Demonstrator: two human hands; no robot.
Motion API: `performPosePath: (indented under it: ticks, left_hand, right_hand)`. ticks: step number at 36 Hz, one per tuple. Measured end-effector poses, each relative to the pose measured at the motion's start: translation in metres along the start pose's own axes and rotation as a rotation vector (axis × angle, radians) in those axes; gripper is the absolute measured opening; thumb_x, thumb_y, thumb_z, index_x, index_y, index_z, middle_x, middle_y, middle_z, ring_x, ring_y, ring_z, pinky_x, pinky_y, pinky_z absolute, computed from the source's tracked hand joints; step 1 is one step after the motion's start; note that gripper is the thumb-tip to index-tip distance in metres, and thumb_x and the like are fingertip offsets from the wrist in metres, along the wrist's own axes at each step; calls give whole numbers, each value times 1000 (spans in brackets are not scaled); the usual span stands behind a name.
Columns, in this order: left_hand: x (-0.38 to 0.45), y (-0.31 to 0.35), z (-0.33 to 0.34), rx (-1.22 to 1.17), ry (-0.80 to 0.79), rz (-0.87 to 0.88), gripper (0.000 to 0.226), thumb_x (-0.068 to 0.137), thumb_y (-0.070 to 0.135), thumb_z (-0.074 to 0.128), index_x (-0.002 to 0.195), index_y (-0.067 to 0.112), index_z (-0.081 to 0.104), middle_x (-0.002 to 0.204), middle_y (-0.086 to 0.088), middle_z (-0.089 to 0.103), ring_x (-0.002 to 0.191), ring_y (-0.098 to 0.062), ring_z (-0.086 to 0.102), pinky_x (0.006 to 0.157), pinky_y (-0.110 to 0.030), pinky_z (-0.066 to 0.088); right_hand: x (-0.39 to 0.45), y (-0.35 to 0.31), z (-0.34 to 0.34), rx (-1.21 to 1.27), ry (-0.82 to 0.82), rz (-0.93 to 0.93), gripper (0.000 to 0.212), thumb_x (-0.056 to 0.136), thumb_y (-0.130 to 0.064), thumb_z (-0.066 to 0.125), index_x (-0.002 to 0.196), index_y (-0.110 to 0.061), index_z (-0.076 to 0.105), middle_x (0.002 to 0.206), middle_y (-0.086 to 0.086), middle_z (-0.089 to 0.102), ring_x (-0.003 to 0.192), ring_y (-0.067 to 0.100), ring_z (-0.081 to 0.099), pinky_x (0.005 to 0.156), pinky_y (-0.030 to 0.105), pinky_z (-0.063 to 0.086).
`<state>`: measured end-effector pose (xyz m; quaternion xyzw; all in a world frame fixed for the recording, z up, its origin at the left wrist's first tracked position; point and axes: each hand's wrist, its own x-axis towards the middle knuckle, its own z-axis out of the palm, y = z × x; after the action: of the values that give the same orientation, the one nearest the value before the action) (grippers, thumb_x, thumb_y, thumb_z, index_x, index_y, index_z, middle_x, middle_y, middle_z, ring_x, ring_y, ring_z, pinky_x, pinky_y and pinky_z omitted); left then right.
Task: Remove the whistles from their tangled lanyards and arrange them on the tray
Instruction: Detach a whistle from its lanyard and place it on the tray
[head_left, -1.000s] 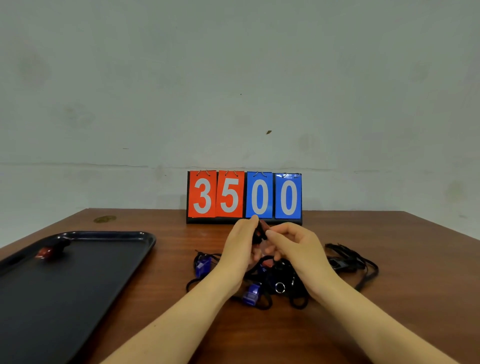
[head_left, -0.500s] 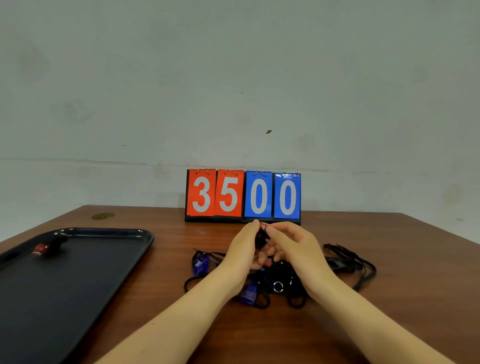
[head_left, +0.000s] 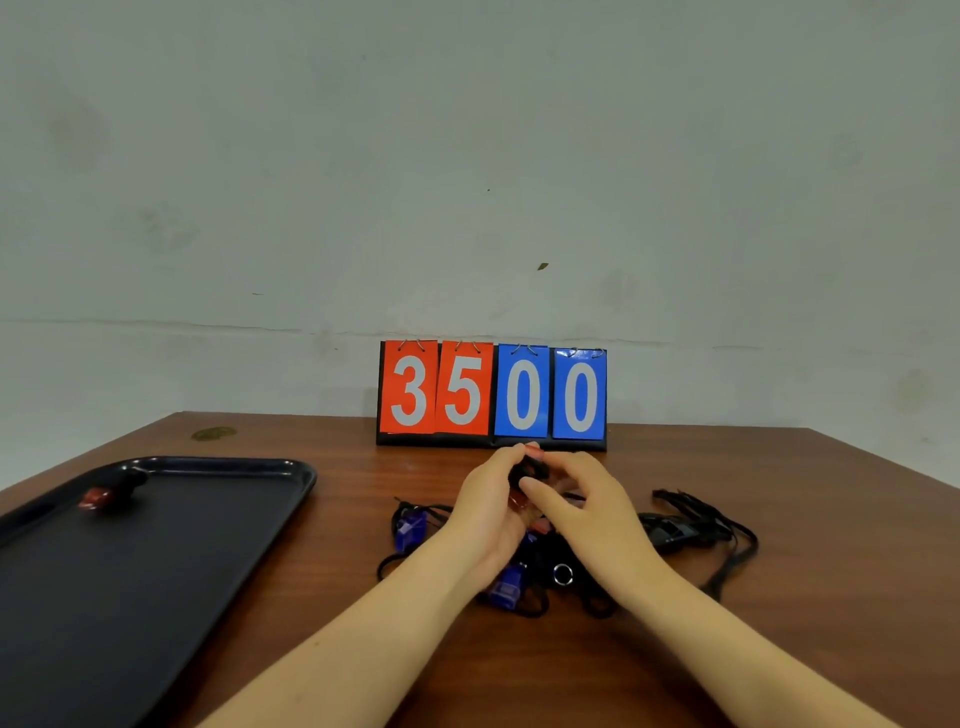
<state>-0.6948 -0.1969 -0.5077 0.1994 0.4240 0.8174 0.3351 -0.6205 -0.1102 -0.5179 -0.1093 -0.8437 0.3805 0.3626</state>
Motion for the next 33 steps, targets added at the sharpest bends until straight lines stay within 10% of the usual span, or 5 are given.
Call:
performPosePath:
  ticks: [13,26,33]
  left_hand:
    - [-1,3,-3,324,-72,51,25,101,33,44,112,24,64,109,2,66,97,-12,65,89,-34,54]
    - [-32,41,-2,581,273,341,20,102,24,42,92,35,56,107,7,59,102,-13,57,86,-28,49]
    - [-88,90,-40,1273,160,471,26,102,20,42,122,23,59,129,6,54,123,-10,47,99,-25,37]
  right_hand:
    - [4,7,-10,139,57,74,26,94,-24,58,119,-29,60,107,-16,62,99,-1,59,75,10,49]
    - [-11,-18,-20,246,155,314,26,90,-25,64,114,-15,60,103,0,67,89,14,66,76,25,54]
    - [-39,-60,-13,204,21,307,21,90,-25,64,107,-13,64,88,0,69,77,12,66,70,22,54]
